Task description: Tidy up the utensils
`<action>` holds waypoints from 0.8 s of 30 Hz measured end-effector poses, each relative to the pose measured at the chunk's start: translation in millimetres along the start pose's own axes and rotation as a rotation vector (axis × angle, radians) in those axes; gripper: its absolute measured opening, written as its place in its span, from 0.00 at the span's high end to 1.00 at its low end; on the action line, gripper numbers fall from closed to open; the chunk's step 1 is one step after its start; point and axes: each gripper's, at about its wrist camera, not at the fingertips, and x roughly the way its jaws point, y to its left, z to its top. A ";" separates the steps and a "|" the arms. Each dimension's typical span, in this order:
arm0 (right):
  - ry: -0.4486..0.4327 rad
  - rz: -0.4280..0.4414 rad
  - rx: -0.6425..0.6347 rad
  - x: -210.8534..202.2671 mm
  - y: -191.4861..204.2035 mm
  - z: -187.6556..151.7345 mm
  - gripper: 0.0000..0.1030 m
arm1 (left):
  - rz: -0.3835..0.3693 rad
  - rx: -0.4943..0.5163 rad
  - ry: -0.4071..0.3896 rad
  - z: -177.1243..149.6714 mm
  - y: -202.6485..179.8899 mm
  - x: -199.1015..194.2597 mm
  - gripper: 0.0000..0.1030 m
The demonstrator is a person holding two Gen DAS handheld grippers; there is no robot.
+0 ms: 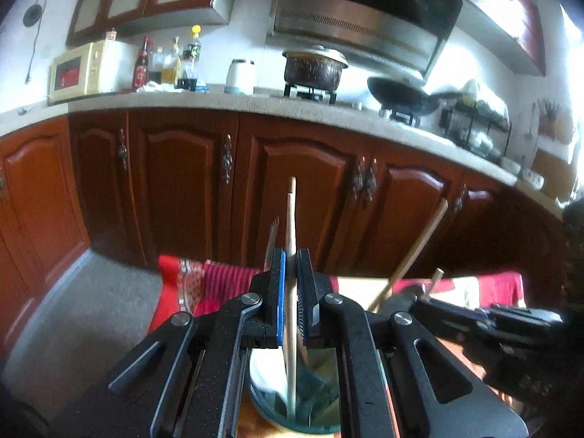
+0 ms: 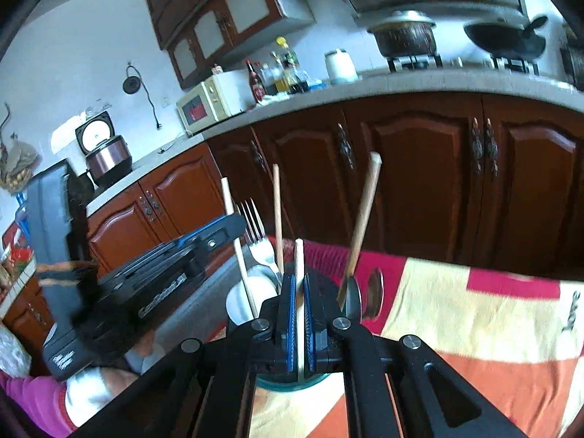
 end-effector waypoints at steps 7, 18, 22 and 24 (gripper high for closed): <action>0.029 -0.027 0.060 4.6 -12.8 -5.8 0.96 | 0.008 0.020 0.067 -12.2 -8.4 -3.6 0.95; 0.056 -0.040 0.087 -4.5 -16.1 -11.1 0.76 | 0.036 0.006 0.132 -15.5 -10.4 -8.9 0.71; 0.059 -0.050 0.083 -10.9 -14.3 -15.4 0.76 | 0.048 -0.001 0.133 -15.7 -9.8 -15.3 0.64; 0.059 -0.060 0.074 -14.5 -12.5 -17.8 0.76 | 0.056 -0.002 0.137 -15.6 -9.0 -17.7 0.64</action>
